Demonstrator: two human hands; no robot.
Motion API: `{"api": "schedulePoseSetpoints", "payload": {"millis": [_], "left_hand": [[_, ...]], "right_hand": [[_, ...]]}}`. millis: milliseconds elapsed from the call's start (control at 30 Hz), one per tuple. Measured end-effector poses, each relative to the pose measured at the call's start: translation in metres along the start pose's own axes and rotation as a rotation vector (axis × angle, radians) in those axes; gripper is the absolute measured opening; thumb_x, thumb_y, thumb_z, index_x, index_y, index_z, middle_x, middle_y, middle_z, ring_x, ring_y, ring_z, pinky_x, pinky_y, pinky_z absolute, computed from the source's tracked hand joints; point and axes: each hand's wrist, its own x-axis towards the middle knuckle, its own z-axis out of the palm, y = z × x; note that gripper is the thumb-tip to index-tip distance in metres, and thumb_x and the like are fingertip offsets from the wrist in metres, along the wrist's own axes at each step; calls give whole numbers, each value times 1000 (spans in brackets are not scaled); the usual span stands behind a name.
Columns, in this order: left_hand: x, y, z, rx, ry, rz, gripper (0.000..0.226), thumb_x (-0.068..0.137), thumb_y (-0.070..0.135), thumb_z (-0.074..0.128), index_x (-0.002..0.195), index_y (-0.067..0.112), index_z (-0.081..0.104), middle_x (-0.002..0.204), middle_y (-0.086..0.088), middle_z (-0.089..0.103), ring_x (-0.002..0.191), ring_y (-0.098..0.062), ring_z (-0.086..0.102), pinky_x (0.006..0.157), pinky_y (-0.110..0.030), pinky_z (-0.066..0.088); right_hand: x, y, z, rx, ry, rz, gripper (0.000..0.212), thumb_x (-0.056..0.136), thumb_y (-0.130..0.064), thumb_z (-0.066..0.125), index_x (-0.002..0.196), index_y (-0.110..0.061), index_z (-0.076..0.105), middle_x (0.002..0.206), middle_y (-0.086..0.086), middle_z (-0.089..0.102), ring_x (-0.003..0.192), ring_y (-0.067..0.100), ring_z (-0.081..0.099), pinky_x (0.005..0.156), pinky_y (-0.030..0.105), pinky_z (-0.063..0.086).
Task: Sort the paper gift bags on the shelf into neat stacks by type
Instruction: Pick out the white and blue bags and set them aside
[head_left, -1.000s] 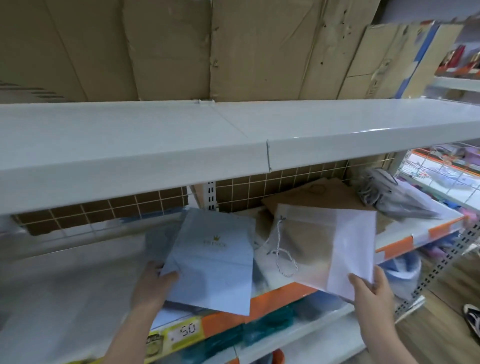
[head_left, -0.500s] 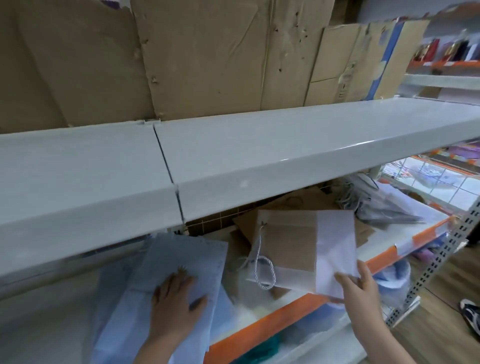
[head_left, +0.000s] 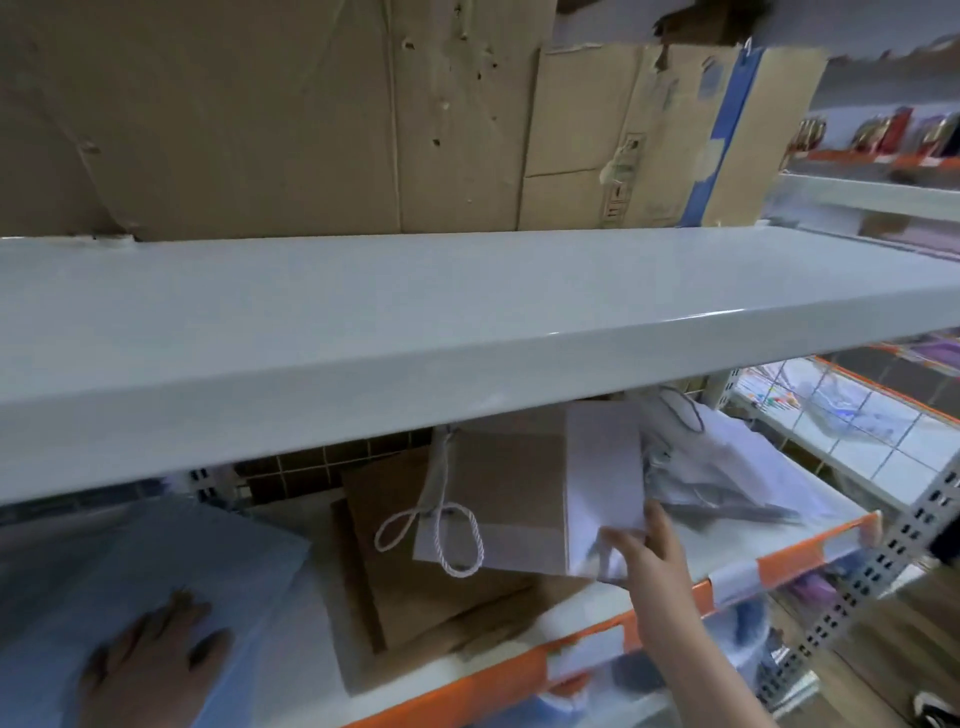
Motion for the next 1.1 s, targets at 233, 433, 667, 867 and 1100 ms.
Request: {"api": "schedulePoseSetpoints", "payload": {"millis": [233, 433, 667, 867, 1100], "left_hand": [[-91, 243, -160, -173, 117, -200, 44, 81, 17, 69, 120, -2, 62, 128, -31, 54, 120, -48, 49, 102, -56, 37], [-122, 365, -174, -196, 28, -138, 42, 91, 36, 46, 124, 13, 59, 127, -18, 58, 115, -39, 52, 92, -45, 42], [-124, 432, -151, -199, -102, 63, 43, 99, 41, 36, 141, 32, 36, 149, 8, 33, 139, -17, 28, 114, -38, 25], [-129, 445, -134, -93, -204, 92, 54, 97, 54, 32, 148, 37, 22, 158, 12, 13, 146, -17, 10, 117, -38, 16], [-131, 439, -125, -64, -176, 91, 53, 97, 54, 31, 147, 39, 24, 157, 13, 14, 145, -15, 12, 116, -37, 16]], "right_hand": [[88, -18, -75, 19, -60, 6, 38, 85, 4, 56, 114, -20, 55, 106, 13, 64, 94, 31, 61, 84, 52, 51], [160, -26, -137, 50, 12, 56, 41, 84, 4, 57, 116, -21, 51, 106, 14, 60, 88, 31, 58, 76, 48, 54], [231, -19, -191, -128, 133, 64, 56, 82, -4, 60, 131, -22, 42, 109, 20, 62, 84, 38, 64, 62, 37, 52], [251, -10, -198, -1031, 141, -245, 32, 89, -25, 60, 121, -24, 62, 138, 10, 48, 124, 34, 45, 98, 44, 42], [236, 4, -186, -1056, -240, -294, 43, 91, -56, 43, 115, -29, 66, 127, -3, 62, 116, 23, 54, 89, 35, 44]]}}
